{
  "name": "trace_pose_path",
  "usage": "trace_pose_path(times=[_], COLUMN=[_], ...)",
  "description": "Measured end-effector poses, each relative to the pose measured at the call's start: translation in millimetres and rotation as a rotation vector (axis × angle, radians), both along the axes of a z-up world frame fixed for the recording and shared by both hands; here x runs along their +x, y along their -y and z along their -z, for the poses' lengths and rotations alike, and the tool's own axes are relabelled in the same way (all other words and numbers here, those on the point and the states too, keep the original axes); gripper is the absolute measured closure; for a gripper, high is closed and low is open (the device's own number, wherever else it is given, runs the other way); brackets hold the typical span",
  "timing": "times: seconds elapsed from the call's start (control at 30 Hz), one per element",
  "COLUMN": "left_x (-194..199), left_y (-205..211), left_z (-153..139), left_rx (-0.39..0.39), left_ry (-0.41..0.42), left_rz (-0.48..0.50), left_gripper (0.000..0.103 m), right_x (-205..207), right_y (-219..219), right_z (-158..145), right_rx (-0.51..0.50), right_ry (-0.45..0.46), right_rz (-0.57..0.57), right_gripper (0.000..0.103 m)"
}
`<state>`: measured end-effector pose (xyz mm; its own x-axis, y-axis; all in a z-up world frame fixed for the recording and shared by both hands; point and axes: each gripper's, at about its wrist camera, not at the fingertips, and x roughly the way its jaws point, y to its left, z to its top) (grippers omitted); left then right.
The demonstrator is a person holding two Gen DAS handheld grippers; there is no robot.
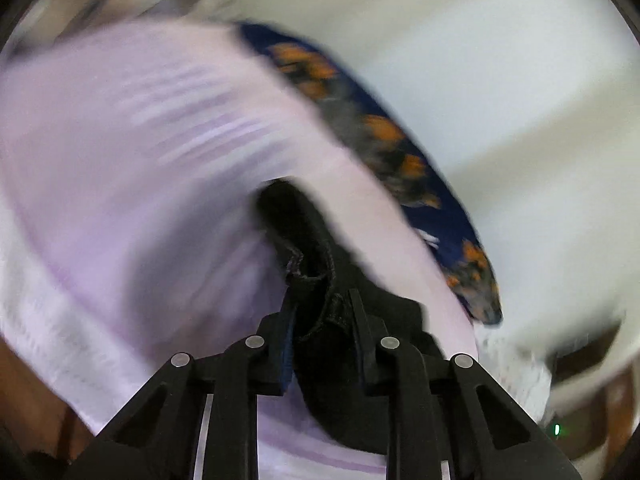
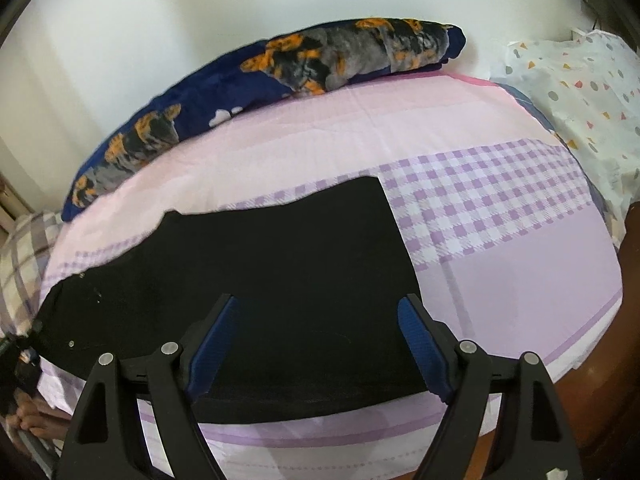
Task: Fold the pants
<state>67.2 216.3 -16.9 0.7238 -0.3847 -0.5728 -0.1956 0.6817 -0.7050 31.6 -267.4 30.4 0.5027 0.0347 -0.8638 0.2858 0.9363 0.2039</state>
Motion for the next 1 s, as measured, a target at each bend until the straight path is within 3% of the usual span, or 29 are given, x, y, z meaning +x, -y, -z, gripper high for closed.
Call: trace_pose_path(times=[0.17,0.33,0.57,0.77,0.9,1.0], left_x=[19.1,27.0,27.0,30.7,30.5,26.8], left_y=[74.2,168.0,277.8,325.0,336.3,339.4], left_z=[-65.3,-89.1,-53.7,-12.2,-8.5,-13.7], left_rx=[0.092,0.174,0.281,0.367,0.399,0.35], left_ry=[0.153,0.226,0.121,0.013,-0.011,-0.019], left_rz=[0.224,0.484,0.784,0.888,0.913,0.955], left_gripper=[0.081,0.081,0.082,0.081,0.076,0.069], right_x=[-1.1,-4.3,-9.4,-10.6,-1.6,8.2], right_y=[14.3,32.7,57.0,67.9,64.5,59.2], right_z=[-9.7,-15.7,-13.0,-2.5,8.4,15.1], right_rx=[0.033,0.075,0.127,0.18,0.272,0.323], right_ry=[0.047,0.08,0.092,0.073,0.038,0.01], right_rz=[0.02,0.027,0.004,-0.032,-0.099,-0.144], right_gripper=[0.024,0.024,0.024,0.023,0.023,0.024])
